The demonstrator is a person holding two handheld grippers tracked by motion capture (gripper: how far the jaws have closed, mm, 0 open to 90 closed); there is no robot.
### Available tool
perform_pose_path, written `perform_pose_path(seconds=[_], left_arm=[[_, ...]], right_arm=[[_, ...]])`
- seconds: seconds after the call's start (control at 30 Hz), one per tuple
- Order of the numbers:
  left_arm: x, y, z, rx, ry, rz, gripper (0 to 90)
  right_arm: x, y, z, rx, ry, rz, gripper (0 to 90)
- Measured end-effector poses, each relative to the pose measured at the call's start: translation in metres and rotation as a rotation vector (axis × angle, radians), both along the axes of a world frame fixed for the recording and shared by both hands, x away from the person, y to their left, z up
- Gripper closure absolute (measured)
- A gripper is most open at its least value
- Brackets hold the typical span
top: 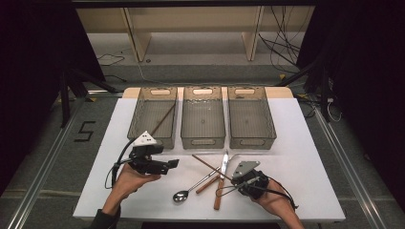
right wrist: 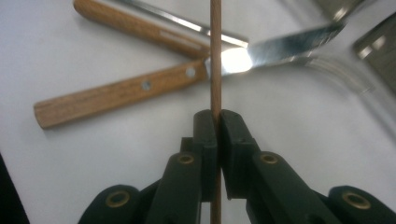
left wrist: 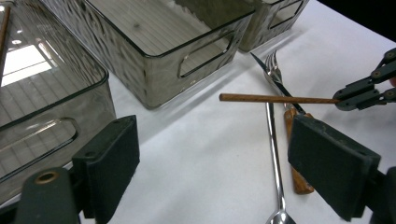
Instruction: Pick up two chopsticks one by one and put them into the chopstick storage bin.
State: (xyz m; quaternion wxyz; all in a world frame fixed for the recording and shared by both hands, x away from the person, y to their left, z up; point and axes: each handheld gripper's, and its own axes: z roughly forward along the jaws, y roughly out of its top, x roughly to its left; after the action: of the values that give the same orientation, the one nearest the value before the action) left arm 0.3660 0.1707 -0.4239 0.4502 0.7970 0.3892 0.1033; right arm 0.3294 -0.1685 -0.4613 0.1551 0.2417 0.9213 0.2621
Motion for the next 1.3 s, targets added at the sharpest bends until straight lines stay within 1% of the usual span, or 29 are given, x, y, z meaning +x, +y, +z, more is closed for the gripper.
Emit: perform_pose_path(seconds=[0.07,0.1,0.13,0.2,0.27,0.33,0.37,0.43,0.53,0.6,0.67,0.73,0.77,0.8,0.9,0.97,1.0,1.03,1.1,1.13,1.17,1.2,1.27,1.3], left_arm=[[-0.001,-0.002,0.001,-0.002,0.000,-0.006,16.4],[-0.001,-0.004,0.002,0.003,-0.003,-0.011,16.4],[-0.002,-0.005,0.002,0.005,-0.006,-0.016,16.4],[-0.003,-0.007,0.003,0.013,-0.009,-0.022,16.4],[-0.003,-0.009,0.005,0.025,-0.012,-0.026,16.4],[-0.004,-0.009,0.006,0.032,-0.017,-0.031,16.4],[-0.004,-0.010,0.007,0.041,-0.019,-0.035,16.4],[-0.005,-0.012,0.009,0.052,-0.027,-0.040,16.5],[-0.007,-0.015,0.014,0.068,-0.032,-0.062,16.6],[-0.008,-0.018,0.017,0.080,-0.030,-0.075,16.6],[-0.009,-0.021,0.020,0.100,-0.033,-0.096,16.7],[-0.010,-0.025,0.022,0.116,-0.031,-0.115,16.9],[-0.010,-0.026,0.023,0.124,-0.028,-0.124,17.0],[-0.010,-0.028,0.023,0.132,-0.025,-0.134,17.2],[-0.012,-0.033,0.023,0.173,-0.012,-0.168,17.7],[-0.013,-0.038,0.022,0.200,-0.003,-0.189,18.0],[-0.013,-0.040,0.022,0.214,0.004,-0.203,18.3],[-0.013,-0.043,0.021,0.223,0.010,-0.212,19.2],[-0.014,-0.050,0.020,0.246,0.022,-0.241,20.9],[-0.014,-0.053,0.020,0.261,0.029,-0.254,21.6],[-0.015,-0.056,0.019,0.268,0.036,-0.265,22.3],[-0.015,-0.058,0.019,0.285,0.039,-0.280,22.7],[-0.015,-0.063,0.019,0.302,0.046,-0.306,23.8],[-0.015,-0.064,0.018,0.299,0.050,-0.313,24.7]], right_arm=[[-0.003,0.001,0.006,-0.003,-0.044,0.016,86.1],[-0.004,0.002,0.008,-0.008,-0.067,0.025,86.1],[-0.006,0.004,0.008,-0.006,-0.089,0.037,86.1],[-0.009,0.007,0.008,-0.019,-0.149,0.062,86.0],[-0.012,0.011,0.008,-0.033,-0.185,0.086,86.0],[-0.016,0.015,0.009,-0.039,-0.235,0.118,86.0],[-0.017,0.017,0.010,-0.041,-0.255,0.125,86.0],[-0.020,0.020,0.012,-0.063,-0.305,0.146,86.0],[-0.026,0.025,0.013,-0.085,-0.379,0.171,86.0],[-0.030,0.029,0.012,-0.108,-0.445,0.189,86.0],[-0.035,0.032,0.012,-0.146,-0.521,0.207,86.0],[-0.039,0.034,0.012,-0.210,-0.597,0.277,86.0],[-0.041,0.036,0.011,-0.225,-0.631,0.291,86.0],[-0.044,0.038,0.010,-0.233,-0.641,0.295,86.0],[-0.047,0.043,0.009,-0.272,-0.699,0.327,86.1],[-0.051,0.045,0.007,-0.294,-0.722,0.334,86.0],[-0.051,0.046,0.007,-0.306,-0.749,0.352,86.1],[-0.052,0.047,0.006,-0.298,-0.740,0.349,86.0],[-0.053,0.049,0.005,-0.329,-0.798,0.391,86.0],[-0.054,0.050,0.003,-0.335,-0.811,0.390,86.1],[-0.055,0.051,0.002,-0.343,-0.826,0.401,86.1],[-0.055,0.052,0.002,-0.349,-0.834,0.410,86.1],[-0.056,0.054,-0.001,-0.368,-0.861,0.427,86.1],[-0.056,0.055,-0.002,-0.378,-0.870,0.438,86.0]])
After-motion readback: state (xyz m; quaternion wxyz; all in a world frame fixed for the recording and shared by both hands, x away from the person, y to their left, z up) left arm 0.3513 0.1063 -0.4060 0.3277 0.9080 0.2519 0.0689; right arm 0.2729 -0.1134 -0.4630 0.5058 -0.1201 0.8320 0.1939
